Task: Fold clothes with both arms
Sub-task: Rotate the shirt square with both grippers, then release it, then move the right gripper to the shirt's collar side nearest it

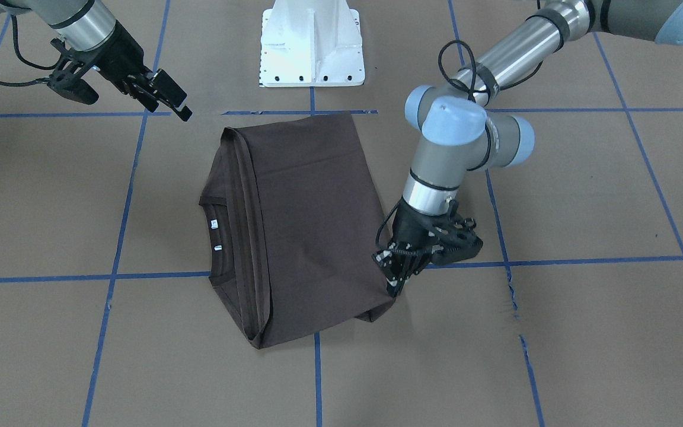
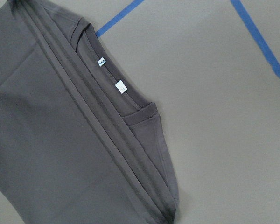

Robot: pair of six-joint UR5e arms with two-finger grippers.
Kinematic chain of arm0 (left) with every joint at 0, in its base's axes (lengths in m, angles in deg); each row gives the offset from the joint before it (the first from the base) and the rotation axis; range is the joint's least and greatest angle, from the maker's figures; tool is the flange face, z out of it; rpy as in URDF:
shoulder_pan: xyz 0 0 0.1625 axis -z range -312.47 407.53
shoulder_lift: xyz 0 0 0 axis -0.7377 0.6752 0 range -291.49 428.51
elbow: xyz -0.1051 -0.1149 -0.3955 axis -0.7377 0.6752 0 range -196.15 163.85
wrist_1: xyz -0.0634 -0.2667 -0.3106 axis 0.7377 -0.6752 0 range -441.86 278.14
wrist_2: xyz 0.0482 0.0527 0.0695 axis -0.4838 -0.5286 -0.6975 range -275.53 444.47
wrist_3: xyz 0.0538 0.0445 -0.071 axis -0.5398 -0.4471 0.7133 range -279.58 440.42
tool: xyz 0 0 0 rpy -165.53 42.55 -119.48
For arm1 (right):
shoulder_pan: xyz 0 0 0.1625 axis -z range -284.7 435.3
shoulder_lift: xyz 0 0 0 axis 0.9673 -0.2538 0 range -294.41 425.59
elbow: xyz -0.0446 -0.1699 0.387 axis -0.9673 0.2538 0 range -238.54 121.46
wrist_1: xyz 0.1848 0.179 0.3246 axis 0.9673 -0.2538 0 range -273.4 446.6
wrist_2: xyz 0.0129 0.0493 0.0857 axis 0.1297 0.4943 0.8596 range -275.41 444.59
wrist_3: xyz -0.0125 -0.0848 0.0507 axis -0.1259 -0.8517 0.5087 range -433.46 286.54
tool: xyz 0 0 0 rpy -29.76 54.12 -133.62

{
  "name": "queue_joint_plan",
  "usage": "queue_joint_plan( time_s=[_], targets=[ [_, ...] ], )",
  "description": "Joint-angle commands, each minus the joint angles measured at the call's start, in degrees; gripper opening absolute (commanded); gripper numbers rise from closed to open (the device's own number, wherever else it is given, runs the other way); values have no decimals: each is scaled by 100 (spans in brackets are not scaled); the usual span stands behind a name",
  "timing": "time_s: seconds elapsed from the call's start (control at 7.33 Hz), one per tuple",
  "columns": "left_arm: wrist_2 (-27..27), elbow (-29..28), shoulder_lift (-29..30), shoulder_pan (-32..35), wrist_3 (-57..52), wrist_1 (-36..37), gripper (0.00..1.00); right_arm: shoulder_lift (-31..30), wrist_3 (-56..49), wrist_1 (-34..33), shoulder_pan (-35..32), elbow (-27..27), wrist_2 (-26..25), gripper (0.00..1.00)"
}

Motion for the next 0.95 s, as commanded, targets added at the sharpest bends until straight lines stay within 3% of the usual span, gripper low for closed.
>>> queue_joint_plan(
  time_s=[0.0,0.14,0.41,0.55,0.82],
  targets=[
    [59,-1090,477,226,-25,-652,35,693,14,-5,9,599,-172,100],
    [128,-898,407,218,-25,-652,63,992,5,-84,35,899,-277,100],
    [434,931,-790,191,1,-564,64,1808,-196,-311,262,1881,-296,100],
    [741,1341,-1154,200,1,-564,64,2196,-841,-600,481,2243,-357,100],
    [762,1433,-1219,200,19,-564,64,2410,-1775,-769,955,2510,-523,100]
  ],
)
